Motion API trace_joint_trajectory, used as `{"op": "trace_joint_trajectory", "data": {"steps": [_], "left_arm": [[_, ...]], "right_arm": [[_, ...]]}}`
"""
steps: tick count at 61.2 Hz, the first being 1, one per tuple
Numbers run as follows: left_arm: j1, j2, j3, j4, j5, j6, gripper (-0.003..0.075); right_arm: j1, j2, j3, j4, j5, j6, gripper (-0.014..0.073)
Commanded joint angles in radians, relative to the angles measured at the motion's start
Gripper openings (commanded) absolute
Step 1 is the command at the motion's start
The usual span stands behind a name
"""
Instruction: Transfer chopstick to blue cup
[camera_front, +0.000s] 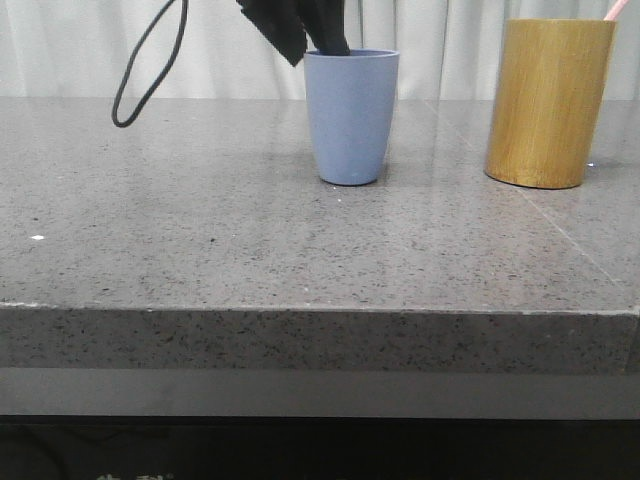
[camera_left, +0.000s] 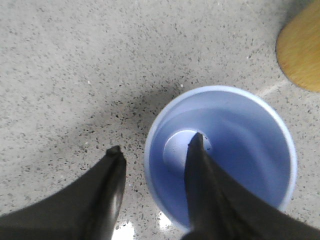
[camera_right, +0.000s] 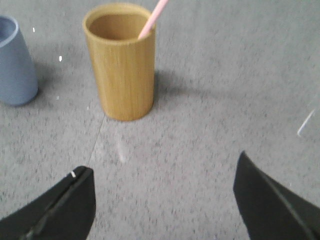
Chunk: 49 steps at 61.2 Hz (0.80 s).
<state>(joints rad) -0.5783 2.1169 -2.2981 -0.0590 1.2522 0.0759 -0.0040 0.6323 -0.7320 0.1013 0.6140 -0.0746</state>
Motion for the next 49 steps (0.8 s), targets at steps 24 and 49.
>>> {"op": "trace_joint_trajectory", "data": {"steps": [24, 49], "left_arm": [[0.067, -0.351, 0.088, 0.001, -0.019, -0.008, 0.0295], [0.076, -0.734, 0.562, -0.001, -0.180, -0.008, 0.0295]], "right_arm": [[-0.177, 0.230, -0.211, 0.107, -0.035, 0.069, 0.0582], [-0.177, 0.544, -0.501, 0.467, 0.042, -0.132, 0.0582]]}}
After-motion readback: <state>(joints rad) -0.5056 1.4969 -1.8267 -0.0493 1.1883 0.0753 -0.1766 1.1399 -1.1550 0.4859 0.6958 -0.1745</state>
